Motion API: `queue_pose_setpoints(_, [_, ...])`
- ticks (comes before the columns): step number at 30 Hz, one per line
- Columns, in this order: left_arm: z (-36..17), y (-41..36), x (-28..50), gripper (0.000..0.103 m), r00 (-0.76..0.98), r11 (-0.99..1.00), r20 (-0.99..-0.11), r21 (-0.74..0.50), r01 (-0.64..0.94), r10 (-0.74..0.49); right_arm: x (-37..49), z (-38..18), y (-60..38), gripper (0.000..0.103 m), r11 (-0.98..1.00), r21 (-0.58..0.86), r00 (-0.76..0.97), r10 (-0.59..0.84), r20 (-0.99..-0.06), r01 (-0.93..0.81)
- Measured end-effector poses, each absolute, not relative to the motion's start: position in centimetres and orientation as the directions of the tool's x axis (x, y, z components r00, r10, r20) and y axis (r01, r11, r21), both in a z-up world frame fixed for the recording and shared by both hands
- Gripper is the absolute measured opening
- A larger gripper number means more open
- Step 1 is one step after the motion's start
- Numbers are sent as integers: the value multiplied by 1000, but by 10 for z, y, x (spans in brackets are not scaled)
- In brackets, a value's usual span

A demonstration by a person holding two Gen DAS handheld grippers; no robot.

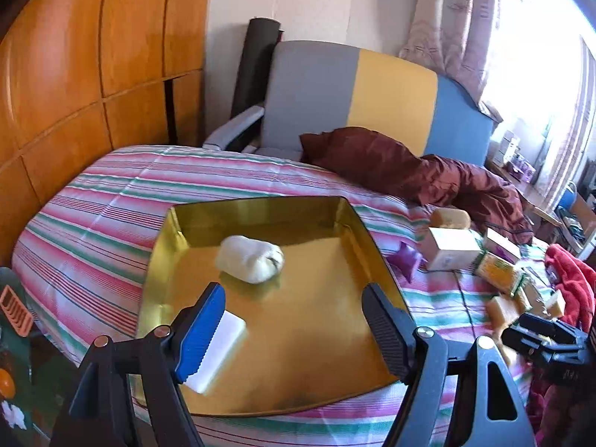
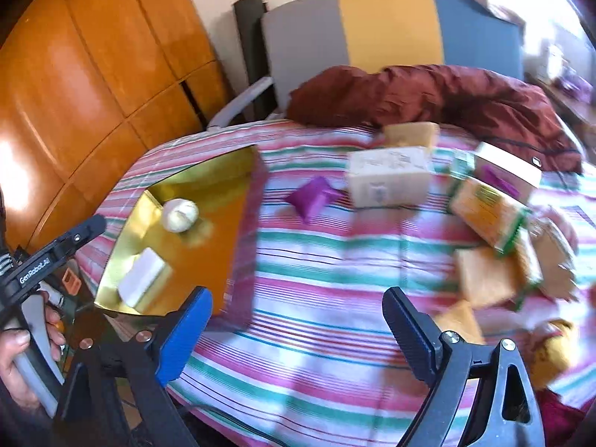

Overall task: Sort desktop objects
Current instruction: 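Move both grippers back to the pile toward the yellow sponge and yellow sock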

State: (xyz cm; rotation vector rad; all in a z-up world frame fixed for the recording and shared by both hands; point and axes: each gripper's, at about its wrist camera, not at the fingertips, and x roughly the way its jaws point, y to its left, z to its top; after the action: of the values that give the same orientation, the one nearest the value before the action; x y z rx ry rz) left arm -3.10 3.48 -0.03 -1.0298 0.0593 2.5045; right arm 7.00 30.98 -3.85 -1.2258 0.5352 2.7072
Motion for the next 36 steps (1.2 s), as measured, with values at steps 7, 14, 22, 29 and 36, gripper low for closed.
queue_pose_setpoints(7, [-4, 59, -19, 77, -588, -867, -689, -123, -482, 425, 116, -28, 375, 94, -870, 265, -654, 84, -752, -417])
queue_pose_setpoints(14, [-8, 92, -11, 75, -521, -816, -706, -139, -562, 479, 154, -26, 426, 94, -774, 317, -642, 148, -752, -549])
queue_pose_setpoints(22, [-16, 154, 4, 75, -413, -709, -732, -135, -692, 542, 188, -29, 458, 94, -717, 303, -560, 146, -816, -628])
queue_pose_setpoints(29, [-35, 221, 42, 75, -269, -523, -772, -95, -847, 575, 182, -46, 475, 94, -741, 233, -441, 95, -893, -630])
queue_pose_setpoints(36, [-60, 266, 75, 76, -136, -347, -802, -93, -933, 581, 144, -64, 474, 93, -817, 117, -321, 87, -943, -565])
